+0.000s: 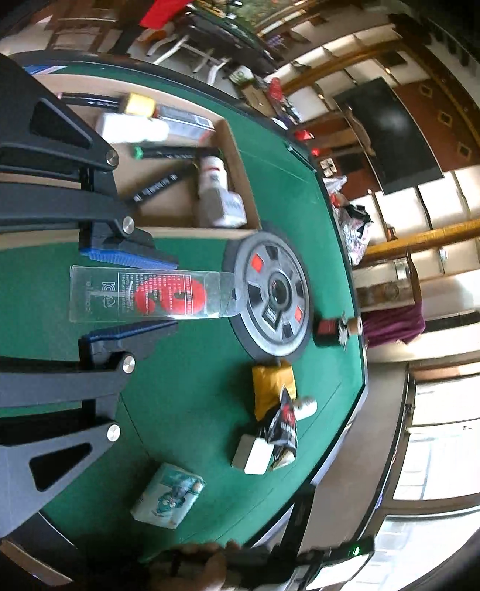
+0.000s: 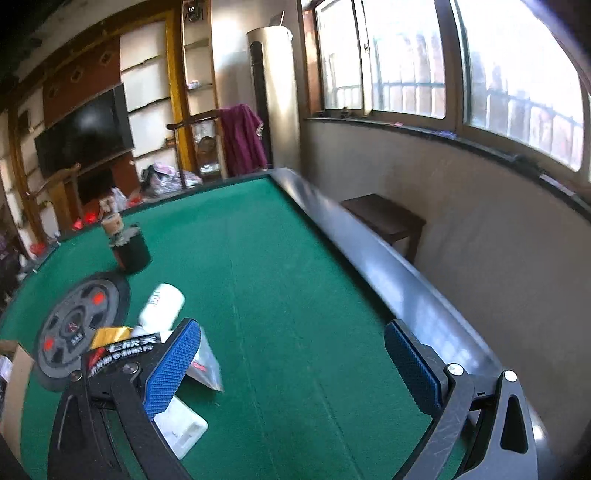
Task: Organize objects
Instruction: 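Carry the packet toward the tray with left tool while right tool grasps blue cartoon snack bag, then lower the packet into the tray with left tool while right tool carries the snack bag there, then open the left tool over the tray while right tool lowers the snack bag in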
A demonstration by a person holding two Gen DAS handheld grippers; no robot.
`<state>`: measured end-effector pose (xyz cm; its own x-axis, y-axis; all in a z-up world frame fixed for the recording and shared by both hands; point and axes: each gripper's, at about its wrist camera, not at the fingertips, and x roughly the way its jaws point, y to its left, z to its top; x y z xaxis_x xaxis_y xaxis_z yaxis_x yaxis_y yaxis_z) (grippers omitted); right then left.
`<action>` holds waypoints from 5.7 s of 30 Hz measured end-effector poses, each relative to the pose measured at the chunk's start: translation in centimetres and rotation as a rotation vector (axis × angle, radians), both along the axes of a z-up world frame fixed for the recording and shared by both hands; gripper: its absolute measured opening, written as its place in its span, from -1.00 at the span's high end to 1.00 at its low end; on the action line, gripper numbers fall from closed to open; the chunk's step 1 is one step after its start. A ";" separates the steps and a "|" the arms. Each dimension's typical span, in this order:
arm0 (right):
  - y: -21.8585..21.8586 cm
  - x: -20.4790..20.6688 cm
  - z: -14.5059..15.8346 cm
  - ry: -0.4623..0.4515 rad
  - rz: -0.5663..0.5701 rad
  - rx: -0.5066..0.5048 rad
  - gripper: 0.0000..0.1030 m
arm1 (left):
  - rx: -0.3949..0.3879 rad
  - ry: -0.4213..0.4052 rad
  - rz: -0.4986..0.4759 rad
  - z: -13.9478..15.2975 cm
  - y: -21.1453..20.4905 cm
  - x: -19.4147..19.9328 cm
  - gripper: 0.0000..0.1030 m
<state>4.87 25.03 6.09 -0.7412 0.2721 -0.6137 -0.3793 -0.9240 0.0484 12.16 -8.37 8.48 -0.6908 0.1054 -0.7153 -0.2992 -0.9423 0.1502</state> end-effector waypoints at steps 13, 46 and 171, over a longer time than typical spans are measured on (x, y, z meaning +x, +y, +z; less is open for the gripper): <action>-9.7 5.7 -3.3 -0.272 0.462 -0.076 -0.98 | 0.034 -0.007 0.049 -0.7 -3.8 1.1 0.48; -13.8 5.8 -2.2 -0.307 0.550 -0.030 0.18 | 0.112 -0.037 0.085 -1.5 -7.9 2.2 0.47; -41.5 1.9 -4.2 -0.441 1.017 -0.115 -0.10 | 0.507 0.006 0.381 -2.5 -26.4 4.3 -0.52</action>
<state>6.82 -16.50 1.91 -0.2977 -0.4134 -0.8605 0.5471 -0.8126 0.2011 16.46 -34.81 6.00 -0.7504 0.1766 -0.6370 0.0704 -0.9368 -0.3426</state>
